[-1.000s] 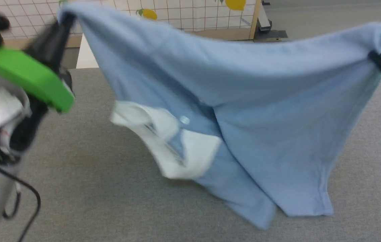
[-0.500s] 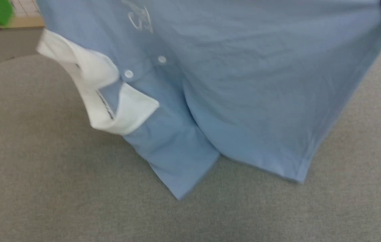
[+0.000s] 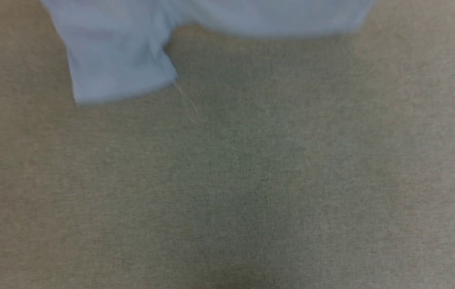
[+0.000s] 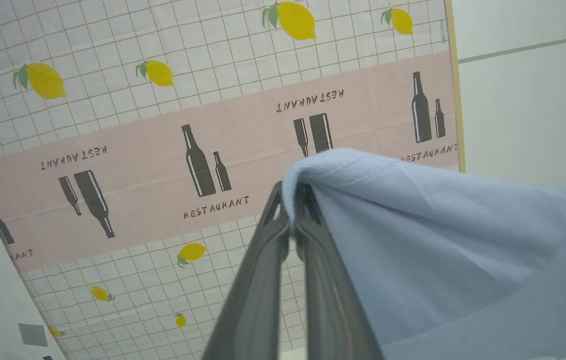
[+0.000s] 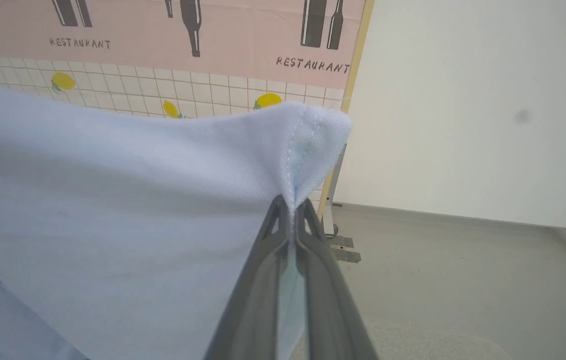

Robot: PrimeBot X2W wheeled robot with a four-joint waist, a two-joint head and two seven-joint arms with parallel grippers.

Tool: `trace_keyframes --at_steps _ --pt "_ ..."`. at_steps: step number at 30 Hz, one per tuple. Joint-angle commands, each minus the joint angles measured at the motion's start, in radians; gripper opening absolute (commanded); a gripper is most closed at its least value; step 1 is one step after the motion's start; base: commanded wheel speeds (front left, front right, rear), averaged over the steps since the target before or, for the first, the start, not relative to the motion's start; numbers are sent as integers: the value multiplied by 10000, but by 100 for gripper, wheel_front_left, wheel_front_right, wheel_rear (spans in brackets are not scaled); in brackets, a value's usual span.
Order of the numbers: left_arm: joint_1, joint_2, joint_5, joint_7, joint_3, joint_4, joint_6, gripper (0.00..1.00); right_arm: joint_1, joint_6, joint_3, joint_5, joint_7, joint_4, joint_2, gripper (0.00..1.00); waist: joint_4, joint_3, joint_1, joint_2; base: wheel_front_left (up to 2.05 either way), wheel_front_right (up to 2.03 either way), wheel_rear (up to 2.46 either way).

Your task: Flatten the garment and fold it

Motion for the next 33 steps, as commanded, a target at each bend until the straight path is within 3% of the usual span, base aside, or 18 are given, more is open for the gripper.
trace_keyframes --at_steps 1,9,16,25,33 --pt "-526 -36 191 -268 23 141 -68 0 -396 35 -85 -273 -267 157 67 0 -279 1380 -2 48 0 0 0" --pt "-1812 -176 483 -1429 -133 1144 -286 0 -1456 35 -120 -1080 -1447 1078 303 0 -314 1970 -2 48 0 0 0" --pt "-963 -340 158 -2140 -477 1658 -399 0 -671 35 129 -843 -1961 1533 336 0 -57 2027 -2 48 0 0 0" --pt "1893 -684 -502 -3299 -1120 2125 -452 0 2136 35 1177 509 -3187 1787 -101 0 349 1045 -2 48 0 0 0" --pt "5716 -1116 -1242 -4244 -1558 2202 -335 0 5616 35 1683 1956 -4257 2076 -712 0 613 -924 -2 48 0 0 0"
